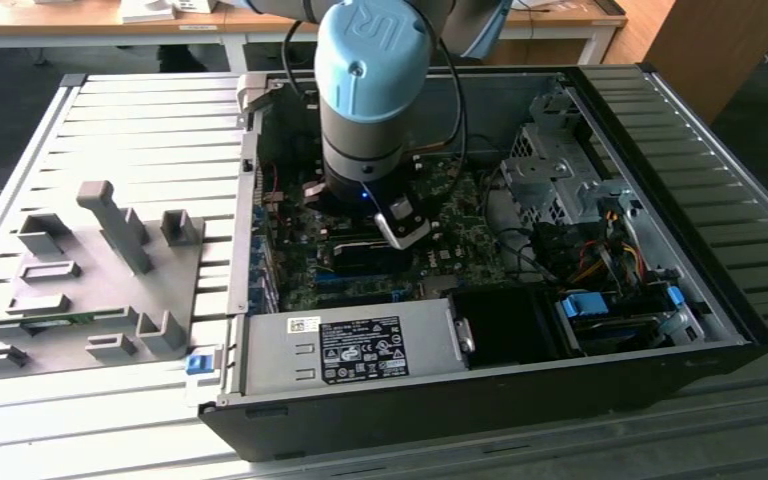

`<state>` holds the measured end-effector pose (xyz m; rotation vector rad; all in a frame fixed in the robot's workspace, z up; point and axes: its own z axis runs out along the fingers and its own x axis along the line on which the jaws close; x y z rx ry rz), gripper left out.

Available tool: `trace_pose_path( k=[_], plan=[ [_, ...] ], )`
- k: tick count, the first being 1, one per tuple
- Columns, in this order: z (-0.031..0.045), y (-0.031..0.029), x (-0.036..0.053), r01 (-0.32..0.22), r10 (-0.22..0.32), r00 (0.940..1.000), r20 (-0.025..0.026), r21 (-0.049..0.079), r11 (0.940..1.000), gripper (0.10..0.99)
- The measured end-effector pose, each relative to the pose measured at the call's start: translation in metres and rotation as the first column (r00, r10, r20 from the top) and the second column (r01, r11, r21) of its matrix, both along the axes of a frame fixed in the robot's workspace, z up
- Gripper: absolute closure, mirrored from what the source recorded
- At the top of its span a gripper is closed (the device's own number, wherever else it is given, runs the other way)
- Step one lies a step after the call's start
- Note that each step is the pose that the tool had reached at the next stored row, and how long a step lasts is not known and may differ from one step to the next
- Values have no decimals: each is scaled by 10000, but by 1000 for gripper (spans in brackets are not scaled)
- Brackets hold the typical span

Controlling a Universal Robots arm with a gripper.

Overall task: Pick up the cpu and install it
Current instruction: 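Install the second cpu locking lever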

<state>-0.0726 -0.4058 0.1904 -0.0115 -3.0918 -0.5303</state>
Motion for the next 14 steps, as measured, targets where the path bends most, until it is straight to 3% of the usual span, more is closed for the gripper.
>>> trace_pose_path(
  k=[6,14],
  plan=[
    [-36,0,-8,1,-2,10000,3,79,10000,980],
    [-9,1,-13,0,0,10000,6,86,10000,980]
  ],
)
